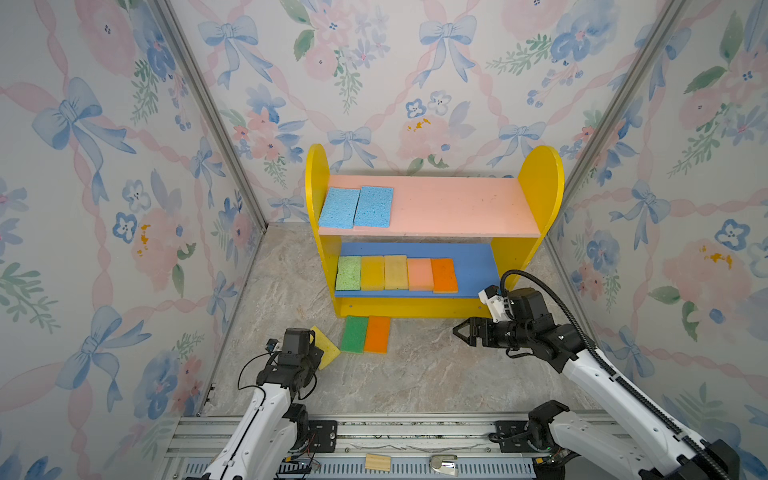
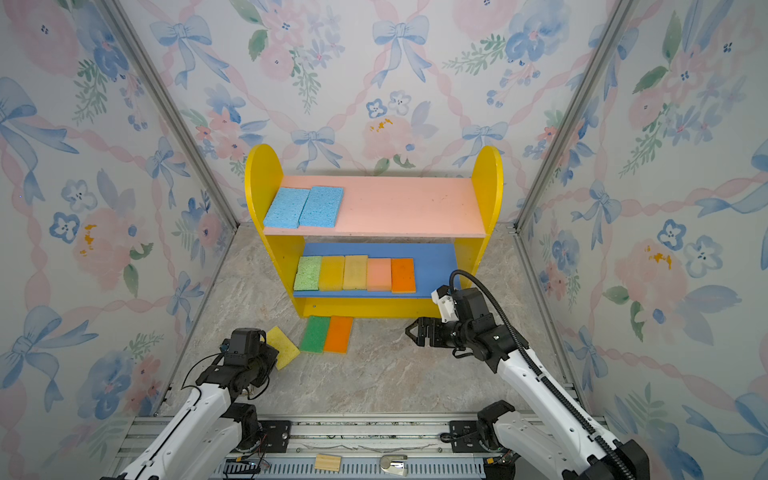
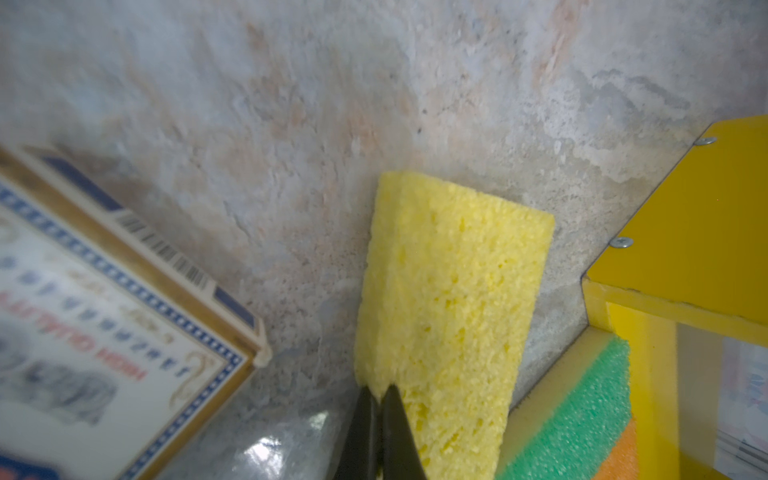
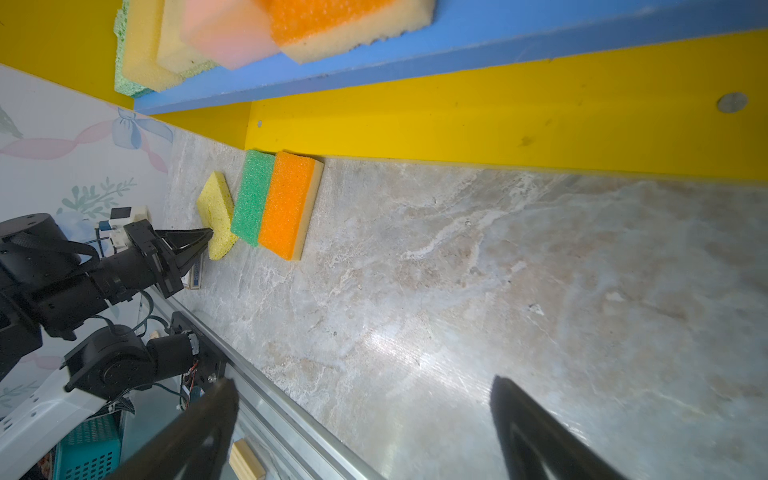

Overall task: Place and organize the cleaning sponges onto the shelf
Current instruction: 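Grasp the yellow floor sponge with the left gripper, then lift the yellow sponge off the floor with the left gripper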

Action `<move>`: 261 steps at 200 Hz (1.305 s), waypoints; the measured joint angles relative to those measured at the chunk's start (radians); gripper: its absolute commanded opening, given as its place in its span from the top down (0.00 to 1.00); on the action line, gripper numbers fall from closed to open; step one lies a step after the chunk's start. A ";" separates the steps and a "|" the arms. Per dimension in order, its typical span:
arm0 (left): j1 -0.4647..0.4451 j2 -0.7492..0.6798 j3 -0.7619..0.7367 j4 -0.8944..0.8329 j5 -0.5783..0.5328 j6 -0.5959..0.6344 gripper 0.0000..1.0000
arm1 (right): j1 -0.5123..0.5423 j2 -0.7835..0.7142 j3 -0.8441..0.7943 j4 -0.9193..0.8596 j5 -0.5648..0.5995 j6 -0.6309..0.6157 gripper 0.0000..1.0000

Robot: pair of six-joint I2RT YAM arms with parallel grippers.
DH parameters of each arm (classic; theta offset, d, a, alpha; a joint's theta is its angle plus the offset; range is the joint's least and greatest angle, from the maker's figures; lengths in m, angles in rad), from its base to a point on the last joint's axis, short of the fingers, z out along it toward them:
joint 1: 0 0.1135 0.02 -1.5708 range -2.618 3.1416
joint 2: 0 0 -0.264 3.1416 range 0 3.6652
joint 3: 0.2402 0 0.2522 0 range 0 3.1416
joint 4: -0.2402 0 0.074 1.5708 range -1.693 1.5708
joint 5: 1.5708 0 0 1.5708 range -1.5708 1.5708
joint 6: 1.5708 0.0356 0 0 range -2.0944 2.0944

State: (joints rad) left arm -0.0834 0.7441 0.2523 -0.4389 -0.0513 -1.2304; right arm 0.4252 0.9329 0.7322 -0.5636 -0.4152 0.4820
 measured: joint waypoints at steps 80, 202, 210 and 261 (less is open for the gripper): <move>0.000 -0.050 0.000 -0.005 0.051 0.013 1.00 | 0.000 -0.010 -0.004 0.000 0.000 0.000 0.03; 0.000 -0.093 0.143 -0.058 0.172 0.174 1.00 | 0.000 -0.025 -0.004 -0.003 0.004 0.006 0.03; 0.000 -0.100 0.145 -0.065 0.178 0.183 1.00 | 0.000 -0.028 -0.004 -0.004 0.004 0.008 0.03; -0.014 -0.128 0.190 -0.107 0.222 0.226 1.00 | 0.000 -0.039 -0.019 -0.008 0.008 0.008 0.03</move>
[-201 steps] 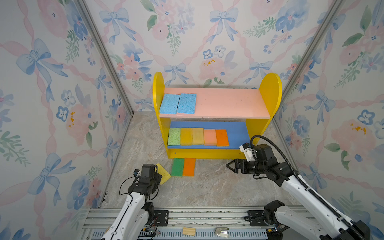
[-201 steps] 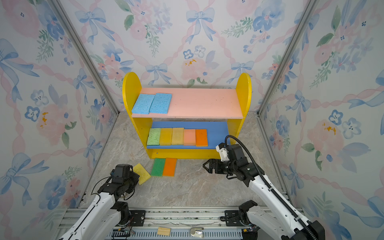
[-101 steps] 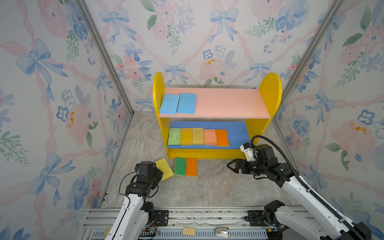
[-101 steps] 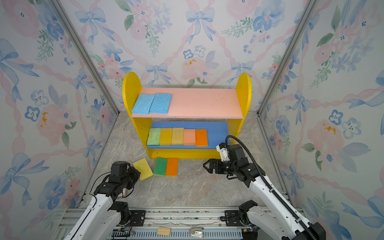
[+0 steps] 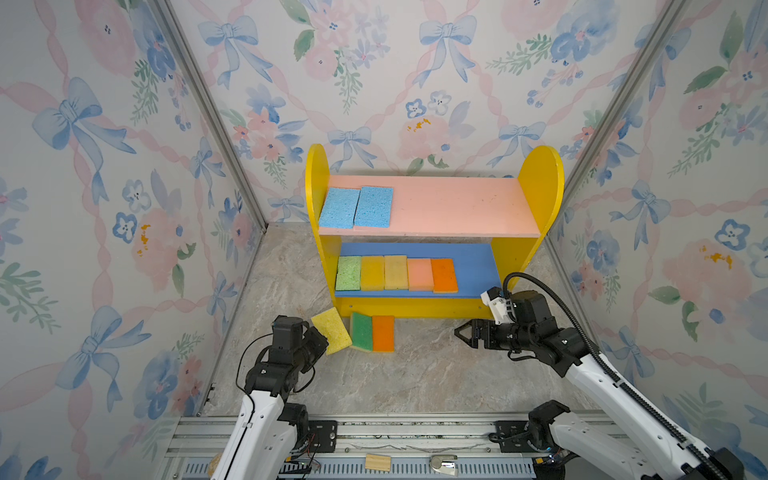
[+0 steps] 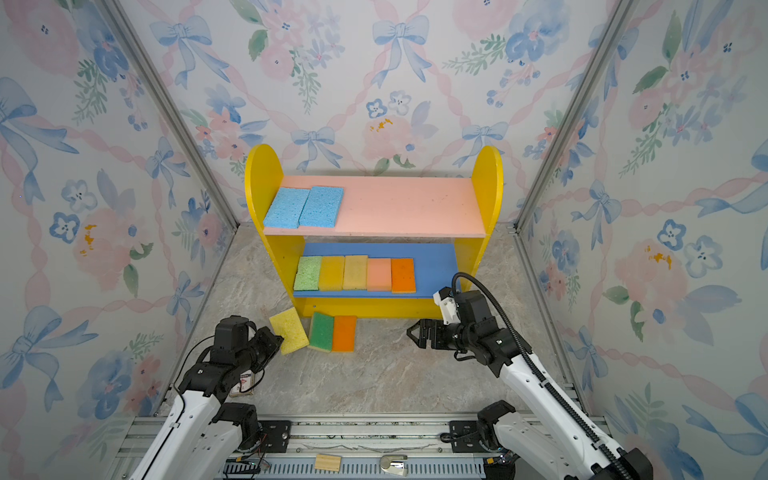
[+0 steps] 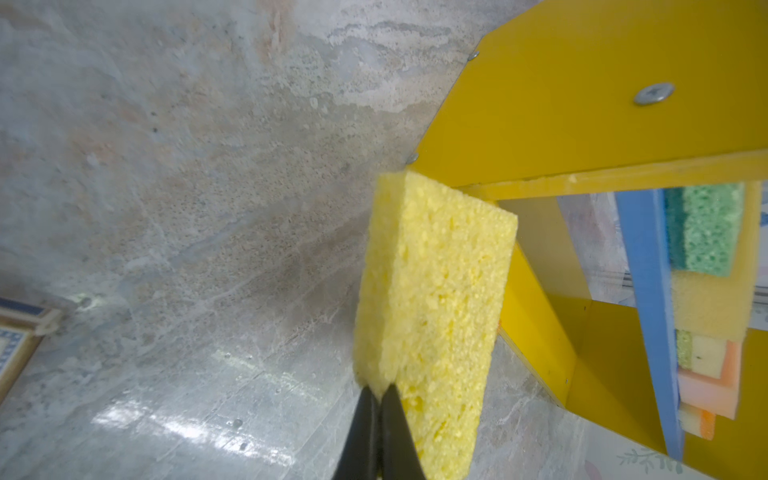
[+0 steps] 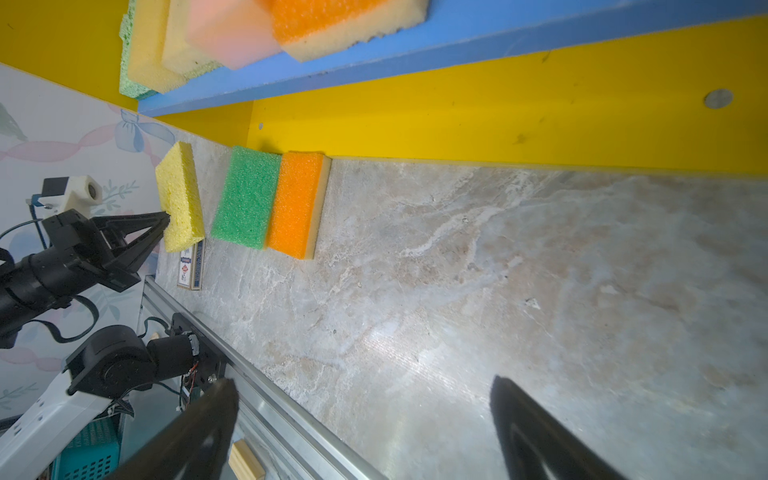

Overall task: Place and organize the cleaning sponges onto the shelf
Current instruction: 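Lift the yellow sponge off the floor with the left gripper, then carry the yellow sponge toward the right gripper while the right gripper approaches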

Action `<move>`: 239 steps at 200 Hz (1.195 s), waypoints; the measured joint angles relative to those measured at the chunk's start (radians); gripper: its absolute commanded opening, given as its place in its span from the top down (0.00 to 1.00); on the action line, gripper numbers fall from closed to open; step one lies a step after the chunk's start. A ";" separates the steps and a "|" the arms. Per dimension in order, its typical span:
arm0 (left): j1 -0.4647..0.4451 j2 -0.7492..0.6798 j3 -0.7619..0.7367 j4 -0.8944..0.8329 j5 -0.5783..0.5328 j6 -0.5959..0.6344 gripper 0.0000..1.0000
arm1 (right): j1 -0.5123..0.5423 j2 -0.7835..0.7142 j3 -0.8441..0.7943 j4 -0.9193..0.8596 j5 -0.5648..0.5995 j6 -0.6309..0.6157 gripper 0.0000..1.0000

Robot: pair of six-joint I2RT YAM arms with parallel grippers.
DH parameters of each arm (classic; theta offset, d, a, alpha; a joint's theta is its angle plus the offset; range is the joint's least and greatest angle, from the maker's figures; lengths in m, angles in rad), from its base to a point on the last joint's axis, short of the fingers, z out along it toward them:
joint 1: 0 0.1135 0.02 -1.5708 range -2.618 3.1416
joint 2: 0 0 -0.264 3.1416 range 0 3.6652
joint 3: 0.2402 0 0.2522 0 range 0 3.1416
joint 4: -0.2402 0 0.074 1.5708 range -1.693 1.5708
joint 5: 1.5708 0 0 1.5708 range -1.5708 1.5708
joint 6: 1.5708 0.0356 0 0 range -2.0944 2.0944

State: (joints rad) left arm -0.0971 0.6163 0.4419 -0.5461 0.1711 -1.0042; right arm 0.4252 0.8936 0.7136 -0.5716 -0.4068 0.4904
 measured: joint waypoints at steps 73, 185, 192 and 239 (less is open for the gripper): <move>-0.166 0.087 0.077 -0.005 0.058 0.060 1.00 | 0.000 -0.005 -0.001 -0.022 0.022 -0.001 0.03; -0.574 0.284 0.113 0.346 0.087 0.000 1.00 | -0.013 -0.139 -0.077 -0.040 -0.043 0.098 0.03; -0.589 0.303 0.132 0.357 0.082 -0.001 1.00 | -0.013 -0.162 -0.077 -0.031 -0.058 0.113 0.03; -0.610 0.324 0.262 0.431 0.058 -0.020 1.00 | 0.014 -0.289 -0.076 0.071 -0.138 0.209 0.03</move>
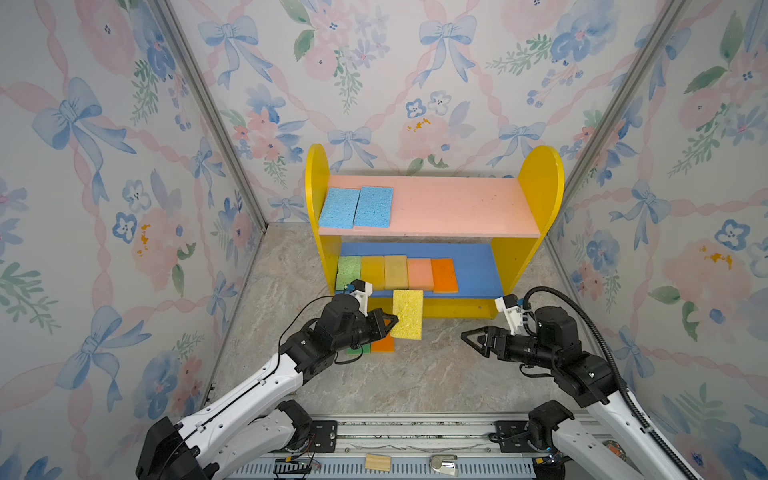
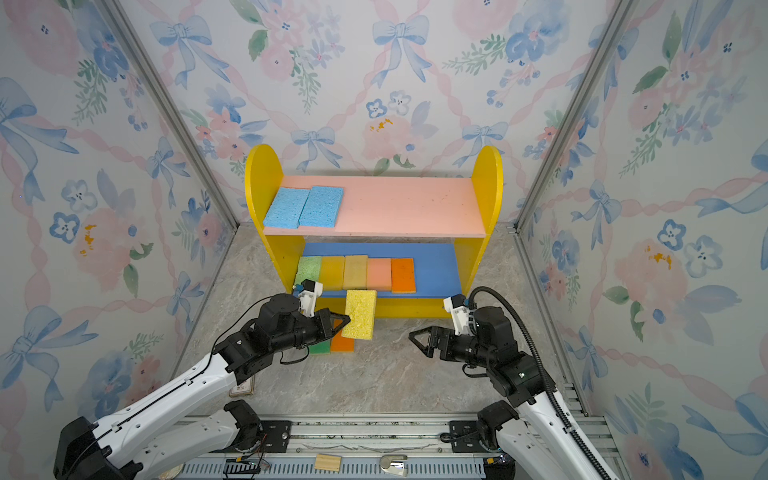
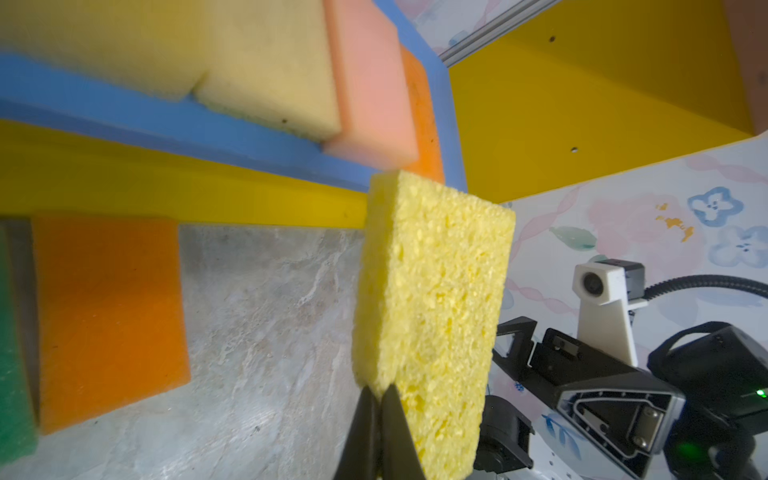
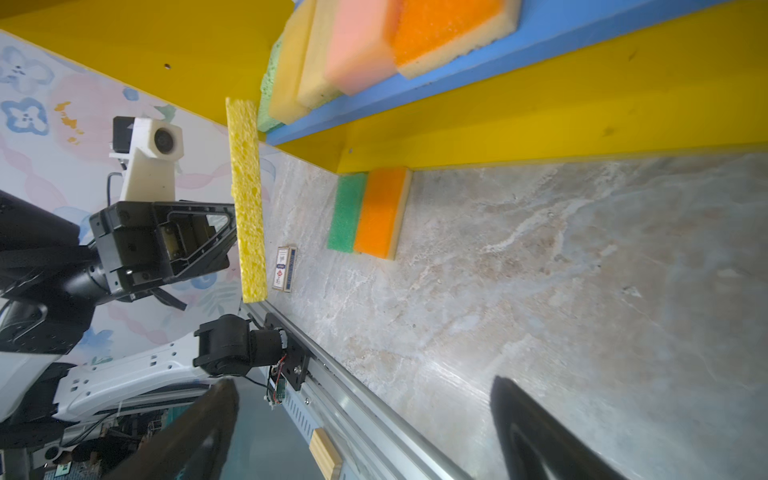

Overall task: Place and organize the cleaning sponges onto the shelf
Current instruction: 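Carry the yellow sponge toward the right gripper while the right gripper approaches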

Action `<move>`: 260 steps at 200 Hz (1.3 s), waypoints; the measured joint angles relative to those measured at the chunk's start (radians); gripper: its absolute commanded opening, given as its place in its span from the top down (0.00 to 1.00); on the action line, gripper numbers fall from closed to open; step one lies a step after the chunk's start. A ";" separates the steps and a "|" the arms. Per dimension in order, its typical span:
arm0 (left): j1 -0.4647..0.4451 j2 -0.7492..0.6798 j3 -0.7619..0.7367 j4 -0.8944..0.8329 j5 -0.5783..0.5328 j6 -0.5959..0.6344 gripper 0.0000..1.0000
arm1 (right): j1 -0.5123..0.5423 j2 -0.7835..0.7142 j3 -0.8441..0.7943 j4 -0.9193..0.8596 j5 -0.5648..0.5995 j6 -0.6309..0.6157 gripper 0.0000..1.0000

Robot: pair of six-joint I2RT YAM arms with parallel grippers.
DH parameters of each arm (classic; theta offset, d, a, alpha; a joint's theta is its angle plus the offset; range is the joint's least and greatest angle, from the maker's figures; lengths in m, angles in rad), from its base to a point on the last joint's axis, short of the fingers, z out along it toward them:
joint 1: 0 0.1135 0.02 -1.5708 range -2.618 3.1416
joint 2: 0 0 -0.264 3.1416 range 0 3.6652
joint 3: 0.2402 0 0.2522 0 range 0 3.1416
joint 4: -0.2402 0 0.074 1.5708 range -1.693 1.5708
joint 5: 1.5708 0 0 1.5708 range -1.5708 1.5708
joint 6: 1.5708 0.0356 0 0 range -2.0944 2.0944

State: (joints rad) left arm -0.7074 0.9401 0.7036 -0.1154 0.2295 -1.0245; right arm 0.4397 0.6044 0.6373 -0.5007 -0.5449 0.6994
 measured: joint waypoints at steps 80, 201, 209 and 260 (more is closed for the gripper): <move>-0.037 0.027 0.051 0.043 -0.025 -0.036 1.00 | 0.241 0.040 0.009 0.233 0.020 0.108 0.13; -0.041 -0.001 0.051 0.043 -0.035 -0.054 1.00 | 0.400 0.265 0.103 0.365 0.211 0.109 0.54; -0.041 -0.004 0.051 0.042 -0.035 -0.054 1.00 | 0.400 0.269 0.107 0.374 0.218 0.111 0.55; -0.043 -0.012 0.051 0.043 -0.035 -0.054 1.00 | 0.407 0.311 0.127 0.404 0.245 0.119 0.63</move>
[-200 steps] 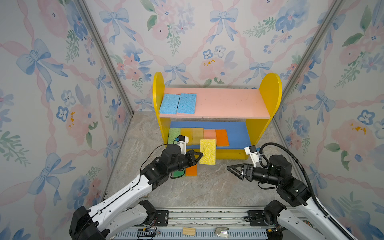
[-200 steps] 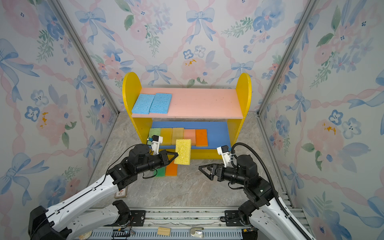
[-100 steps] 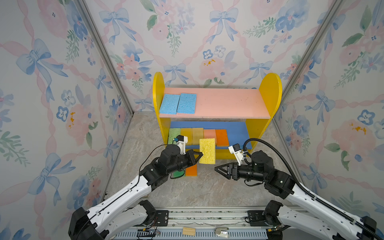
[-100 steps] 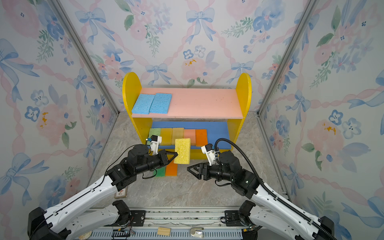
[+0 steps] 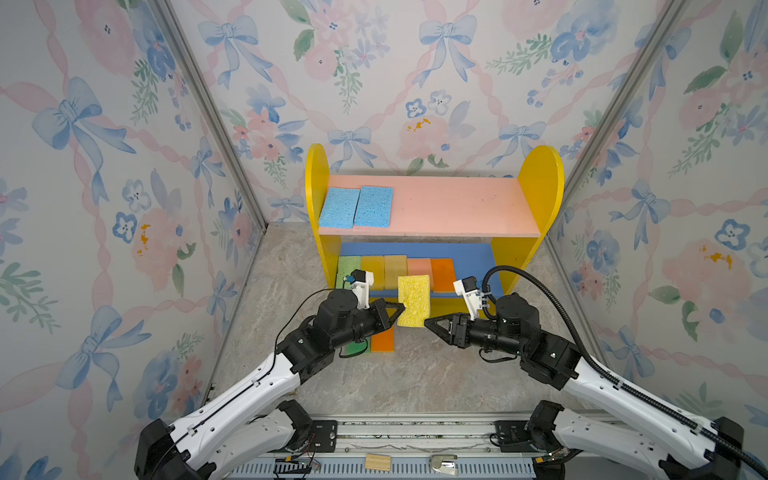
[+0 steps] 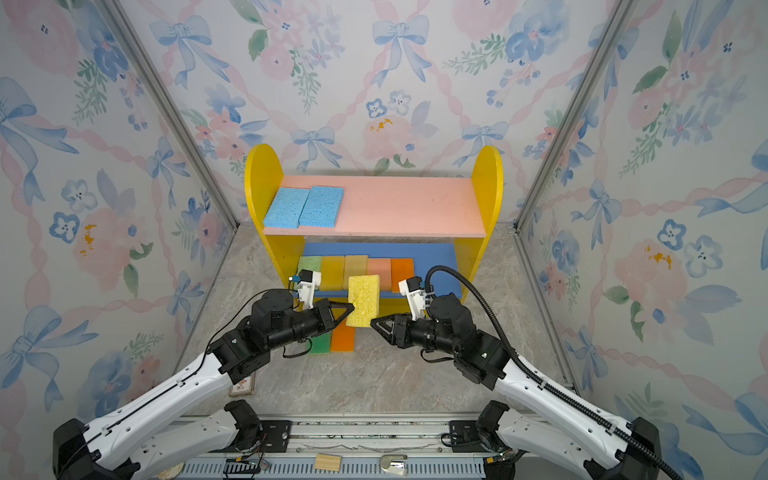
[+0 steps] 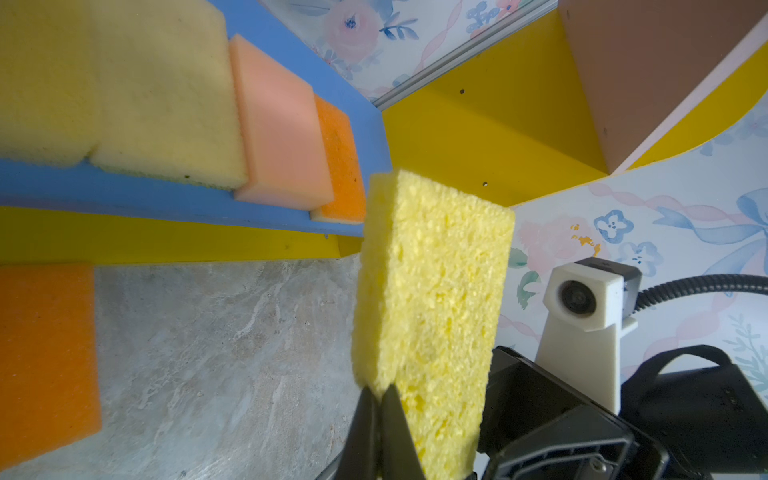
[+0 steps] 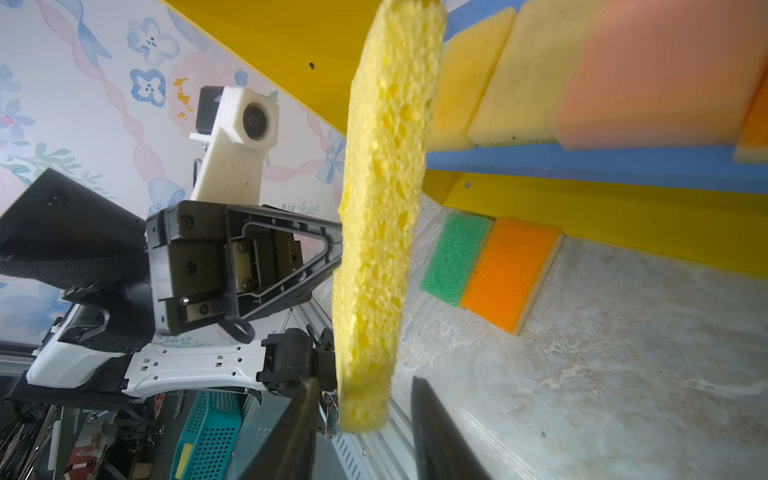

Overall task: Place and organize the cleaning sponges onto the shelf
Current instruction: 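Carry the yellow sponge toward the right gripper while the right gripper approaches, then grasp the yellow sponge with the right gripper and open the left gripper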

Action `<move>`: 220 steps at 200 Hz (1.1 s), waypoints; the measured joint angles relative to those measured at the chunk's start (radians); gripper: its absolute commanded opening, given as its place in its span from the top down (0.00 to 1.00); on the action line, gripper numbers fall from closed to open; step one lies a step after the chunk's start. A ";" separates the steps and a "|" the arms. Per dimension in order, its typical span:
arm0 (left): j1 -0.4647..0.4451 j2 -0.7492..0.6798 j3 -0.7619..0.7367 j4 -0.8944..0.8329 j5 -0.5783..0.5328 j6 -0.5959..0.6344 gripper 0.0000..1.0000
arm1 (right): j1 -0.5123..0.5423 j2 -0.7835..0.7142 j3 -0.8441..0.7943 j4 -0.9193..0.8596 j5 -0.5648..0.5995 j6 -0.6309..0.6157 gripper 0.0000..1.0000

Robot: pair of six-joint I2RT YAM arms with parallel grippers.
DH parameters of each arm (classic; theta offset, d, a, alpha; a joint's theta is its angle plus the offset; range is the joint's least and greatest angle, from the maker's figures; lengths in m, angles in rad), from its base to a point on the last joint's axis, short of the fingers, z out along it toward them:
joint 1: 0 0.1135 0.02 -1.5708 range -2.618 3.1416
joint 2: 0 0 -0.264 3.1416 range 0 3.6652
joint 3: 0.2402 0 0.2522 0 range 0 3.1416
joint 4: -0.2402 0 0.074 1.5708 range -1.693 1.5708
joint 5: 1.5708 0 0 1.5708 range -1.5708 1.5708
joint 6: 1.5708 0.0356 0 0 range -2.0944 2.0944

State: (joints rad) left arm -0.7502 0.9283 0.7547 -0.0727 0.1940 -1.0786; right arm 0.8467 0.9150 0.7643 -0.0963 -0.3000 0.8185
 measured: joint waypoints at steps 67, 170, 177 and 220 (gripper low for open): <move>-0.003 -0.003 0.000 0.000 -0.004 0.000 1.00 | 0.032 0.056 0.029 0.010 0.014 0.004 0.84; 0.023 -0.118 -0.015 -0.014 0.008 0.023 0.02 | 0.041 -0.037 0.067 -0.152 0.128 -0.026 0.92; 0.038 -0.148 -0.021 -0.016 0.015 0.031 0.02 | 0.041 -0.055 0.076 -0.186 0.146 -0.035 0.93; 0.134 -0.270 -0.043 -0.115 0.029 0.125 0.02 | 0.041 -0.097 0.192 -0.451 0.268 -0.092 0.93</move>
State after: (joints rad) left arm -0.6163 0.6579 0.7120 -0.1879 0.2230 -0.9535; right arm 0.8875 0.8181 0.9565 -0.5468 -0.0322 0.7261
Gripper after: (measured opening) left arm 0.979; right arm 0.078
